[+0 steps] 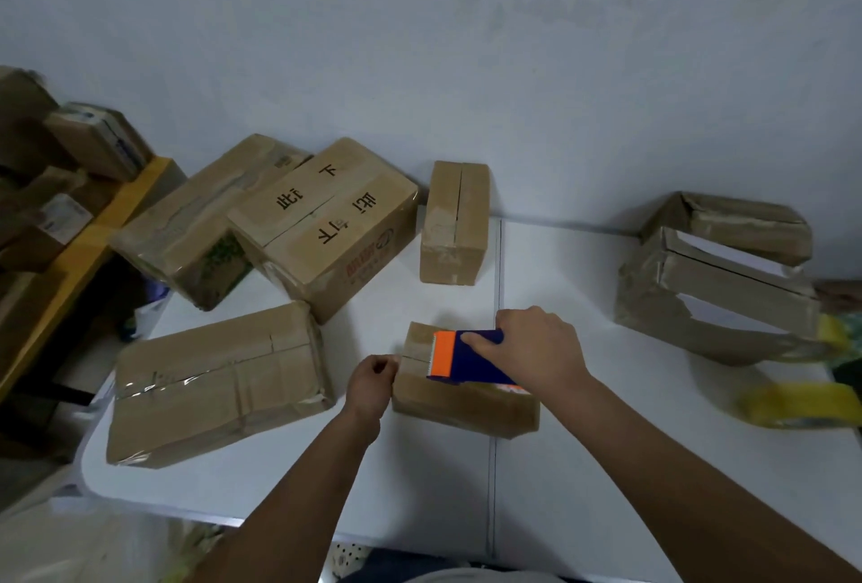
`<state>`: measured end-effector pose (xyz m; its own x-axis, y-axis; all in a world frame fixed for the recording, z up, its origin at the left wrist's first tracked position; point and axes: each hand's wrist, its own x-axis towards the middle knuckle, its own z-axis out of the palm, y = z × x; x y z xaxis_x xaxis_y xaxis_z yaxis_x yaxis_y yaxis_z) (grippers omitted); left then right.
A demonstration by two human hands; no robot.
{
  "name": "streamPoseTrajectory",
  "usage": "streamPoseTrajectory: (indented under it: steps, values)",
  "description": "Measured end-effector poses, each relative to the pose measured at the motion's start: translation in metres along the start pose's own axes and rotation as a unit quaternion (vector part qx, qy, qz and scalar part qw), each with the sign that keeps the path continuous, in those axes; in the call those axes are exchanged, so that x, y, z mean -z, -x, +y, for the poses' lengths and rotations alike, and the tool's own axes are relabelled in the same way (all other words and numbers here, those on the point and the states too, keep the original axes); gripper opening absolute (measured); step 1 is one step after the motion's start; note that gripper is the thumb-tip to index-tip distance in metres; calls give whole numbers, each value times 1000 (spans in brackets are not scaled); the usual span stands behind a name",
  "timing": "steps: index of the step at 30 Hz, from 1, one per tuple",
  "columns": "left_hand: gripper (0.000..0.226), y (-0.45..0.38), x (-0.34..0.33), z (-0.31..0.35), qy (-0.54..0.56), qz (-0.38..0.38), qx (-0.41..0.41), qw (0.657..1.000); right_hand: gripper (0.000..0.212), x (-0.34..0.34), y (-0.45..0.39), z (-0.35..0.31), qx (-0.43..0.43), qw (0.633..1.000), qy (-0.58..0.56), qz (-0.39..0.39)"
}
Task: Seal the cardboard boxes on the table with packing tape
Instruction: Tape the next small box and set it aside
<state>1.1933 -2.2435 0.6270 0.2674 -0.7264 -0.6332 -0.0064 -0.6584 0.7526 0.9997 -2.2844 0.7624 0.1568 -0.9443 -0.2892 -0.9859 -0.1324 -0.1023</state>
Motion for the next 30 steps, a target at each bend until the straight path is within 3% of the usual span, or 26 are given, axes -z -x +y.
streamPoseTrajectory:
  steps: [3, 6, 9, 12, 15, 19, 20, 22, 24, 25, 30]
  values:
    - [26, -2, 0, 0, -53, -3, 22, 998, 55, 0, 2, -1, 0, 1000, -4, 2]
    - [46, -4, 10, 2, -165, -6, 21, 986, 55, 0, 1, -2, 0, 1000, -3, -7]
    - [34, 2, 18, 11, -156, 25, -81, 984, 56, 1, 0, -2, -1, 1000, -1, -8]
    - [35, 22, 19, 20, -159, -22, -162, 974, 56, 0, -1, -2, -1, 1000, 1, -9]
    - [44, 29, 18, 19, -303, -106, -174, 931, 56, -1, -1, -5, 1, 1000, 16, -2]
    - [68, 25, 28, 40, -365, -199, -143, 898, 55, 0, 0, -6, 4, 1000, 19, 2]
    - [80, 24, 26, 46, -373, -231, -178, 881, 55, 1, -1, -6, 2, 1000, 17, -4]
    - [106, 19, 17, 57, -448, -281, -247, 812, 55, 3, -2, -7, 1, 1000, 17, -16]
    - [123, 8, 11, 58, -532, -282, -288, 744, 55, 5, -4, -9, 5, 999, 27, -27]
    - [126, 0, 11, 56, -550, -270, -306, 728, 56, 6, -5, -8, 7, 999, 31, -35]
    - [118, -18, 20, 39, -555, -235, -382, 700, 56, 15, -18, 8, 20, 992, -11, -126]
